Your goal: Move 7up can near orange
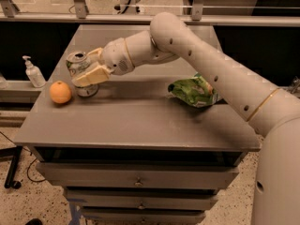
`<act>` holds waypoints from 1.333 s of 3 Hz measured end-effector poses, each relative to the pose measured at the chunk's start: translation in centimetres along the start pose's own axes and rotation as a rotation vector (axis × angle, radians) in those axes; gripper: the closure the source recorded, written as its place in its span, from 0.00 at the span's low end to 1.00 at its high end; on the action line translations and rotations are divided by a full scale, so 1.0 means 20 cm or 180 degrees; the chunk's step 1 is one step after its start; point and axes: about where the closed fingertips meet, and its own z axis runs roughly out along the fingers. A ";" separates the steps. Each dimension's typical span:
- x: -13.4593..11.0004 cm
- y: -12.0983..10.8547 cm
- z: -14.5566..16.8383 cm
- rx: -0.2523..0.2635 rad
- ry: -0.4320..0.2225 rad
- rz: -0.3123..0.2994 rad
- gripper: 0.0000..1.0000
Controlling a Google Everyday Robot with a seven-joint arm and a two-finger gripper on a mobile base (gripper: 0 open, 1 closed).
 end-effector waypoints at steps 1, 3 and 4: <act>0.01 -0.02 -0.01 0.0036 0.0012 0.0002 0.00; 0.11 -0.18 -0.28 0.0512 0.0140 0.0083 0.00; 0.21 -0.40 -0.68 0.1220 0.0195 0.0186 0.00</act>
Offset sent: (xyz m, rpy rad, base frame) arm 0.0226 -0.0278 -0.0018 -0.0205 -0.0106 -0.0826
